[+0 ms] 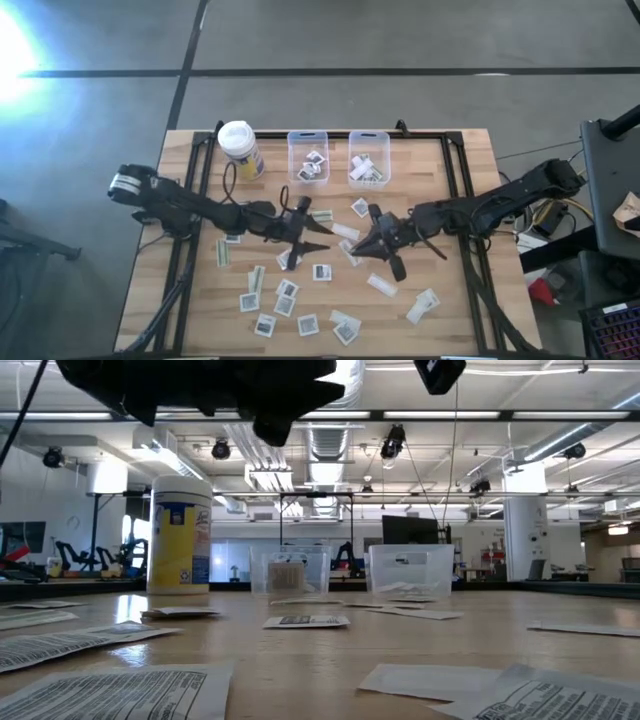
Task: Pick & Place First Aid Supplies
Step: Put the towelette pack into the left transparent bin
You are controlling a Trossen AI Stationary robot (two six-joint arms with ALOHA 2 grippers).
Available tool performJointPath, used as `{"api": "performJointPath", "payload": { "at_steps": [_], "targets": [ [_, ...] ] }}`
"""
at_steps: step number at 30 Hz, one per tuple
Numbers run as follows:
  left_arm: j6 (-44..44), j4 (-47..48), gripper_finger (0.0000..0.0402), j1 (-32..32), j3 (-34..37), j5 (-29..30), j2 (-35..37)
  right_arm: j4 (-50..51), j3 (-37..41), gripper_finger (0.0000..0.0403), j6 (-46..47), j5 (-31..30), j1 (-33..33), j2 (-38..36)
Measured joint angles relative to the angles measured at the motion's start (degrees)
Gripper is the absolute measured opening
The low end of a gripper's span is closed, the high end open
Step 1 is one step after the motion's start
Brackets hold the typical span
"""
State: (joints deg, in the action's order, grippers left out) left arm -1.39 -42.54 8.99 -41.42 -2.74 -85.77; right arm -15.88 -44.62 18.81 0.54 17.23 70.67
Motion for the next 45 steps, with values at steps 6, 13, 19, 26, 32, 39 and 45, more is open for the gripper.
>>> {"api": "performJointPath", "payload": {
  "at_steps": [6,13,19,26,32,39,45],
  "targets": [
    [-0.07,-0.08,0.0174,0.02,-2.95,-3.33,-1.93,-3.65,-0.08,0.0031,-0.03,2.73,-0.46,2.67],
    [-0.13,-0.12,0.0174,-0.19,-4.09,-6.65,-2.26,-4.33,-0.48,0.0031,-0.95,2.95,-0.43,3.50],
    [-0.40,-0.51,0.0174,-0.24,-4.88,-8.71,-2.26,-4.61,-0.86,0.0031,-2.97,2.91,-0.94,3.59],
    [-0.61,-0.52,0.0168,-0.25,-5.93,-11.30,-2.23,-4.95,-0.86,0.0031,-4.07,2.60,-2.19,3.59],
    [-1.03,-0.53,0.0124,-0.26,-6.08,-11.66,-2.22,-5.43,-0.86,0.0031,-4.22,2.75,-2.29,3.59],
    [-1.01,-1.47,0.0041,-0.28,-6.08,-11.61,-2.22,-5.42,-0.86,0.0031,-4.24,2.95,-2.29,3.59],
    [-1.01,-1.47,0.0005,-0.28,-6.08,-11.59,-2.22,-4.63,-0.86,0.0032,-4.25,2.95,-2.27,3.59]
  ]
}}
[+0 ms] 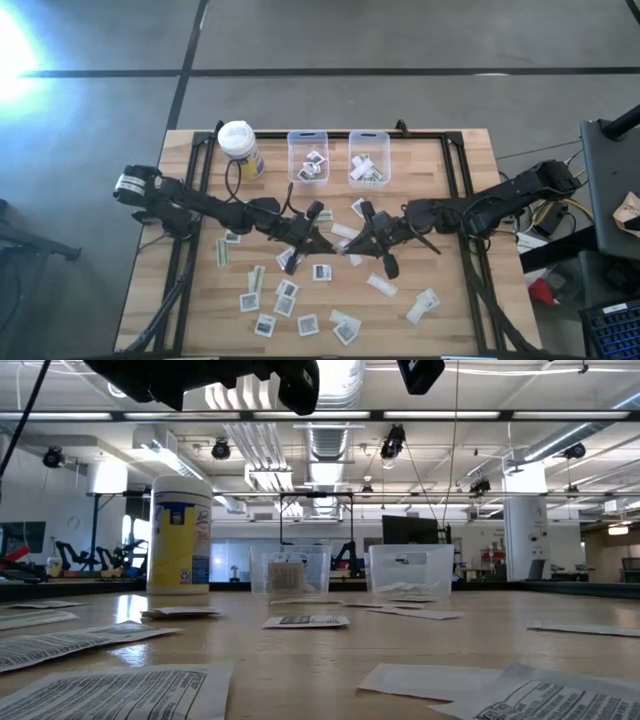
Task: Pick & Place First Aid Supplies
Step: Put the towelette pack into the left transparent bin
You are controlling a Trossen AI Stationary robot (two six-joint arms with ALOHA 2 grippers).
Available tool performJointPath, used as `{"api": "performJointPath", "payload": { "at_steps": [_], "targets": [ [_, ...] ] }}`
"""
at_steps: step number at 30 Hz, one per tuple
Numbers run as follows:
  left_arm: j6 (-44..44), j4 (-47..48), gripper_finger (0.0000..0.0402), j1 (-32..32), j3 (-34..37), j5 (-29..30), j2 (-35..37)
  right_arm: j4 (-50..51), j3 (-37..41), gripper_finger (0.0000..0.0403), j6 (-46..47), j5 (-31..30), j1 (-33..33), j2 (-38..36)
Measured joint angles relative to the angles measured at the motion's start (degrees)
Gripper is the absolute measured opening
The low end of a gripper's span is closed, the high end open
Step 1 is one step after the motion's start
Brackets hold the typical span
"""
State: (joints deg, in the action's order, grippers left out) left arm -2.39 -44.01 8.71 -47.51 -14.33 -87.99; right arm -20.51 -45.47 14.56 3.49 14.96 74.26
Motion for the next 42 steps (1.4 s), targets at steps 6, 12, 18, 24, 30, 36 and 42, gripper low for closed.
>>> {"api": "performJointPath", "payload": {
  "at_steps": [6,12,18,24,30,36,42],
  "targets": [
    [0.00,0.10,0.0002,-0.08,0.00,0.07,0.00,0.47,0.00,0.0060,0.23,0.00,0.01,0.00],
    [0.02,5.11,0.0001,-1.07,0.00,3.48,0.73,1.17,0.01,0.0117,1.85,-0.50,-0.01,-0.39],
    [1.60,19.02,0.0000,-2.03,0.00,12.09,5.29,9.79,0.04,0.0152,3.46,-0.66,0.00,-3.89],
    [3.97,35.15,0.0000,-3.19,-0.21,28.43,12.60,18.07,0.04,0.0151,8.37,-0.65,-0.02,-4.88],
    [7.96,45.82,0.0000,-5.44,-0.13,47.82,17.31,21.00,0.06,0.0136,10.83,-0.63,0.02,-3.90],
    [8.20,49.67,0.0000,-14.09,-0.11,49.84,16.90,20.89,0.09,0.0125,10.85,-0.63,0.02,-3.19],
    [1.17,48.34,0.0000,-25.56,-0.23,36.59,13.76,20.77,0.11,0.0127,10.79,-0.63,0.02,-2.46]
  ]
}}
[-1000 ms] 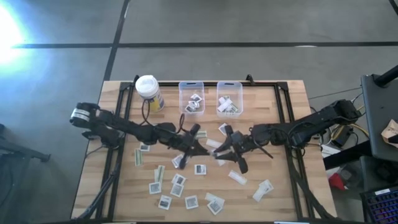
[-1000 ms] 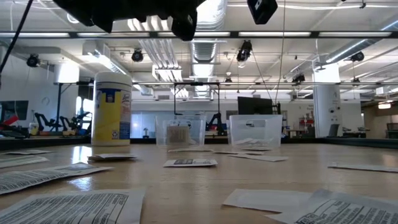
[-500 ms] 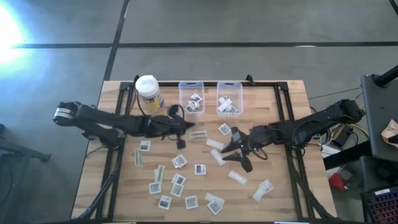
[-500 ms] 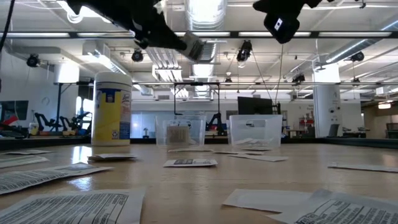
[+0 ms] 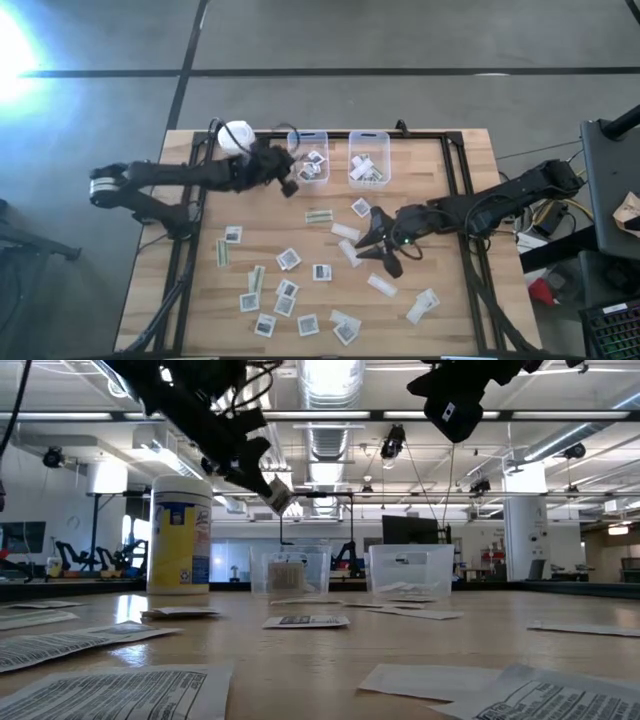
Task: Pick & Place First Aid Supplies
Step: Put the towelette pack into the left transparent bin
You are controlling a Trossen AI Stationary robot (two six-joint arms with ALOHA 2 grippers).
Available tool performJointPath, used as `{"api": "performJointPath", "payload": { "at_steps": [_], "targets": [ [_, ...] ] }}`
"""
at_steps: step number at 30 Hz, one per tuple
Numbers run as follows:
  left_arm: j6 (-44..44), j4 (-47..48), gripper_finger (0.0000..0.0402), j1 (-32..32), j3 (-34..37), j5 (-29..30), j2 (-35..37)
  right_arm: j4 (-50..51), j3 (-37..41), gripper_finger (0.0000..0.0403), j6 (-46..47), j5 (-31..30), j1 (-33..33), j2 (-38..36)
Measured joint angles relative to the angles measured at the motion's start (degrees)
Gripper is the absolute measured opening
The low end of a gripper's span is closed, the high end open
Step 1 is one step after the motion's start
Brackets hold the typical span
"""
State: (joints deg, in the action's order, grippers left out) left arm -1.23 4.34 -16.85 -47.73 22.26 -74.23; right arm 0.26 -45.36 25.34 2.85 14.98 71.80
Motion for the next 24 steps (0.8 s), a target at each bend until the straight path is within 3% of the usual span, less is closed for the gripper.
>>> {"api": "performJointPath", "payload": {
  "at_steps": [4,11,24],
  "targets": [
    [-5.99,-1.66,0.0000,-4.37,-0.37,-6.82,-1.64,0.02,0.02,0.0124,-0.66,0.00,0.00,0.05],
    [-17.00,-2.40,0.0000,-5.80,-0.78,-8.06,-4.89,0.00,0.02,0.0125,-3.15,-0.02,-0.04,0.27],
    [-19.11,-6.90,0.0000,-5.80,-0.80,-9.31,-11.80,-0.01,0.02,0.0119,-2.84,-0.06,0.00,0.65]
  ]
}}
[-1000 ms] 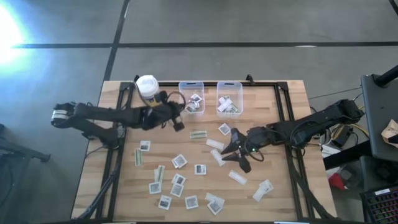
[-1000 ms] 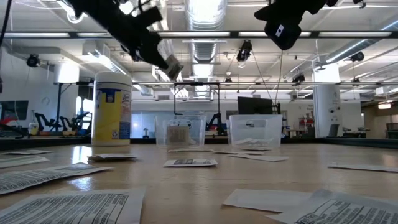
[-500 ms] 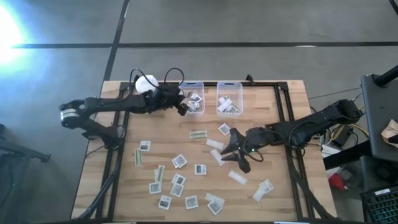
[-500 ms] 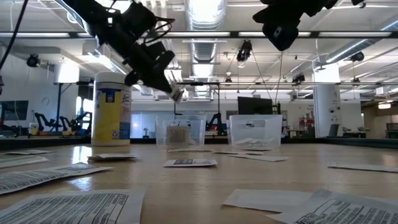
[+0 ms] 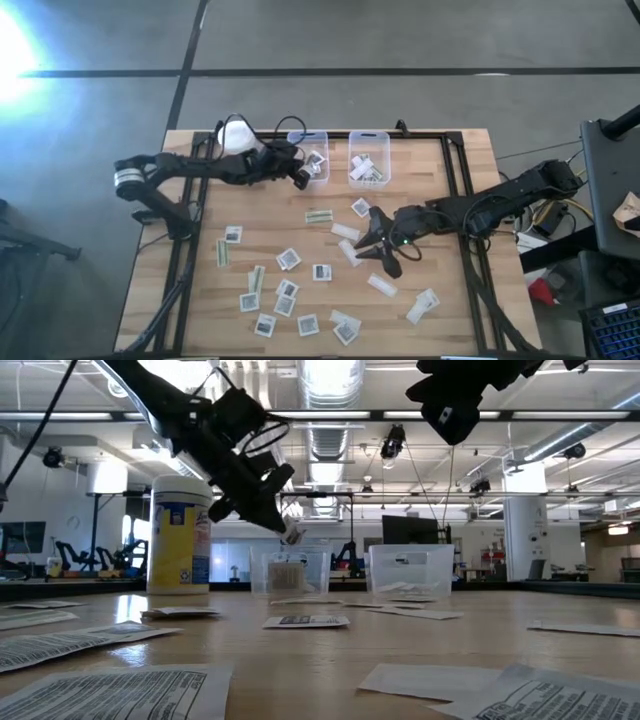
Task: Pick & Place First Aid Supplies
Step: Put the towelette pack into the left transparent bin, then put the bandage into the right transparent bin
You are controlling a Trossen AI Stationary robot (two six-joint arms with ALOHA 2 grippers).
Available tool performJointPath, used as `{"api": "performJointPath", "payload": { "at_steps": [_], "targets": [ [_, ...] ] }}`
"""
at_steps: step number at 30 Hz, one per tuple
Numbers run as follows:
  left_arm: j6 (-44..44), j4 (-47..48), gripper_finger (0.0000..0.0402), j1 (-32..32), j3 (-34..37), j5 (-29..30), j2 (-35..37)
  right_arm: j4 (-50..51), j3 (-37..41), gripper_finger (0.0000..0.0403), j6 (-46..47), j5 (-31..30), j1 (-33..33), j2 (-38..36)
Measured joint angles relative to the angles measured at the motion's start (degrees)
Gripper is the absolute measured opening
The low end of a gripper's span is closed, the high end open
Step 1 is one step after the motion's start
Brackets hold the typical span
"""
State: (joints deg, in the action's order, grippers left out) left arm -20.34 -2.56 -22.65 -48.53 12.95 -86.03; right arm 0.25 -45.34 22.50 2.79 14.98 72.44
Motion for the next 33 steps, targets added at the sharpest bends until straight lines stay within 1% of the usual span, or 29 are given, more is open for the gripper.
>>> {"api": "performJointPath", "payload": {
  "at_steps": [6,13,17,22,27,29,33],
  "targets": [
    [0.77,-1.37,0.0003,-0.66,0.00,0.07,-2.64,-0.08,0.00,0.0116,0.02,0.00,0.00,0.00],
    [1.84,-2.56,0.0019,-0.82,0.00,0.36,-3.77,-0.17,0.00,0.0115,0.91,-0.17,1.16,0.00],
    [3.13,-2.62,0.0045,-0.87,-0.01,0.57,-3.77,-0.22,-0.38,0.0109,1.53,-1.51,3.04,0.00],
    [3.67,-2.61,0.0093,-0.87,-0.11,0.55,-3.72,-0.11,-1.74,0.0102,2.26,-2.86,5.52,0.00],
    [3.77,-2.18,0.0130,-0.87,-0.11,-0.19,-1.09,2.35,-3.93,0.0095,4.19,-3.04,7.32,0.00],
    [4.90,-1.30,0.0137,-0.85,-0.13,-0.36,0.85,4.66,-5.04,0.0093,5.12,-3.33,7.78,0.00],
    [7.42,1.38,0.0139,-0.43,-0.13,-1.15,5.72,12.68,-8.05,0.0088,8.10,-5.20,8.46,0.00]
  ]
}}
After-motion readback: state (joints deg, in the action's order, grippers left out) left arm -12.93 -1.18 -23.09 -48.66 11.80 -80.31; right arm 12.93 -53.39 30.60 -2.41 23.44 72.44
